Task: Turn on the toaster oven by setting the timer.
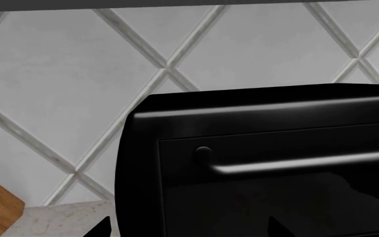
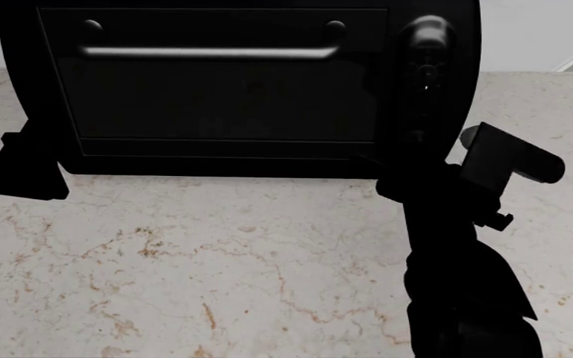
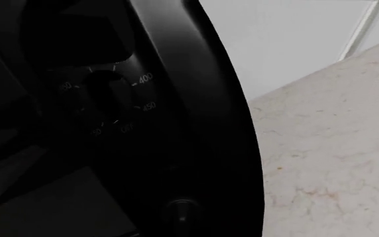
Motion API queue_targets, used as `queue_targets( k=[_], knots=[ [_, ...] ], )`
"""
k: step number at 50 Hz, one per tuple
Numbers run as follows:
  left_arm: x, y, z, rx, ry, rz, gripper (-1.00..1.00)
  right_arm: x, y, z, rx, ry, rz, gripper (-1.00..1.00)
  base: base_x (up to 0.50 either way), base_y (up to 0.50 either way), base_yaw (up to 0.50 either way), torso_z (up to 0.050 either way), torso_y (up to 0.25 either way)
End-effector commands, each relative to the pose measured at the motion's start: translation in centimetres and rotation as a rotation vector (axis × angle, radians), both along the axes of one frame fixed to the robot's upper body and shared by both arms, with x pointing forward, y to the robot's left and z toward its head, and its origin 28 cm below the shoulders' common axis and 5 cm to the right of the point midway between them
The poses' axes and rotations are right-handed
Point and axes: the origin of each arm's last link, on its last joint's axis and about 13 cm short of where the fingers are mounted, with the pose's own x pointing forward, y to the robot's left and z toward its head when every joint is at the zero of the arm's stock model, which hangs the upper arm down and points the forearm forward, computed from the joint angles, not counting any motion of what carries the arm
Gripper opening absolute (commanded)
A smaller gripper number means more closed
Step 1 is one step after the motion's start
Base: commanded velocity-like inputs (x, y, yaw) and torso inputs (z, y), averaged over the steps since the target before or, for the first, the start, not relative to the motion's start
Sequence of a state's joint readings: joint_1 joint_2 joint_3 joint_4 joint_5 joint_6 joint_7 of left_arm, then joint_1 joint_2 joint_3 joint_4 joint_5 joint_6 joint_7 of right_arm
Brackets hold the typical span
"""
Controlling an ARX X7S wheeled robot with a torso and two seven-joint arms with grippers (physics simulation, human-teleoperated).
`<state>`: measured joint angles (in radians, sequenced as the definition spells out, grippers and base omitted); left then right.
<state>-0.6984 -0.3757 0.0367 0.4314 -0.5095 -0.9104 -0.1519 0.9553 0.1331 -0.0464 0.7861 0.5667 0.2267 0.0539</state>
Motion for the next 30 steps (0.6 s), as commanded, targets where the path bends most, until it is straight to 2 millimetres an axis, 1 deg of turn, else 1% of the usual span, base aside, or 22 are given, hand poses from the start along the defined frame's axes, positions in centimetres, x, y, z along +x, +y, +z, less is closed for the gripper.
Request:
queue_targets(
  k=[1, 6, 9, 11, 18, 30],
  knots=[
    [-0.08, -0.11, 0.27, 0.002, -0.004, -0.001, 1.00, -0.03, -2.53, 2.15, 0.087, -0.075, -0.096, -1.00, 0.00, 0.00, 0.00, 0.000, 0.000],
    [-0.09, -0.19, 0.33, 0.004, -0.005, -0.002, 1.00, -0.20, -2.71, 2.08, 0.158, -0.073, -0.098, -1.00, 0.00, 0.00, 0.00, 0.000, 0.002],
    [-0.18, -0.22, 0.42, 0.005, -0.006, -0.003, 1.00, -0.28, -2.78, 2.06, 0.232, -0.073, -0.090, -1.00, 0.00, 0.00, 0.00, 0.005, 0.004],
    [-0.22, -0.22, 0.47, 0.005, -0.007, -0.004, 1.00, -0.33, -2.79, 2.13, 0.236, -0.076, -0.091, -1.00, 0.00, 0.00, 0.00, 0.000, 0.000],
    [-0.38, -0.27, 0.67, 0.005, -0.012, -0.008, 1.00, -0.47, -3.15, 2.04, 0.373, -0.079, -0.098, -1.00, 0.00, 0.00, 0.00, 0.000, 0.003],
    [-0.22, -0.28, 0.57, 0.007, -0.010, -0.007, 1.00, -0.46, -3.30, 1.45, 0.484, -0.062, -0.106, -1.00, 0.00, 0.00, -0.01, 0.000, 0.001]
  ],
)
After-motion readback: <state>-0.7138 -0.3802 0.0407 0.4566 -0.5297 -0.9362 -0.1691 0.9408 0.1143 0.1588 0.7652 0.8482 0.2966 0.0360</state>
